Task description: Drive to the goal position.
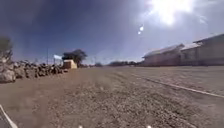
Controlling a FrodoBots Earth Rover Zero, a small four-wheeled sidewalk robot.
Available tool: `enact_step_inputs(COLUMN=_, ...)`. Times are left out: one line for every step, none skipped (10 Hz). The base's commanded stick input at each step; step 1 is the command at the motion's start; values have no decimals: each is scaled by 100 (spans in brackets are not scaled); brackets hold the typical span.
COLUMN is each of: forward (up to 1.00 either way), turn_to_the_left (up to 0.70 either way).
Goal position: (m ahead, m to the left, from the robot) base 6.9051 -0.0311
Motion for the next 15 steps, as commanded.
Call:
enact_step_inputs(forward=70, turn_to_the_left=0)
enact_step_inputs(forward=70, turn_to_the_left=0)
enact_step_inputs(forward=70, turn_to_the_left=2)
enact_step_inputs(forward=70, turn_to_the_left=15)
enact_step_inputs(forward=70, turn_to_the_left=27)
enact_step_inputs(forward=70, turn_to_the_left=0)
enact_step_inputs(forward=70, turn_to_the_left=0)
enact_step_inputs(forward=70, turn_to_the_left=0)
enact_step_inputs(forward=70, turn_to_the_left=0)
enact_step_inputs(forward=70, turn_to_the_left=0)
enact_step_inputs(forward=70, turn_to_the_left=0)
enact_step_inputs(forward=70, turn_to_the_left=0)
enact_step_inputs(forward=70, turn_to_the_left=0)
enact_step_inputs(forward=70, turn_to_the_left=0)
enact_step_inputs(forward=70, turn_to_the_left=0)
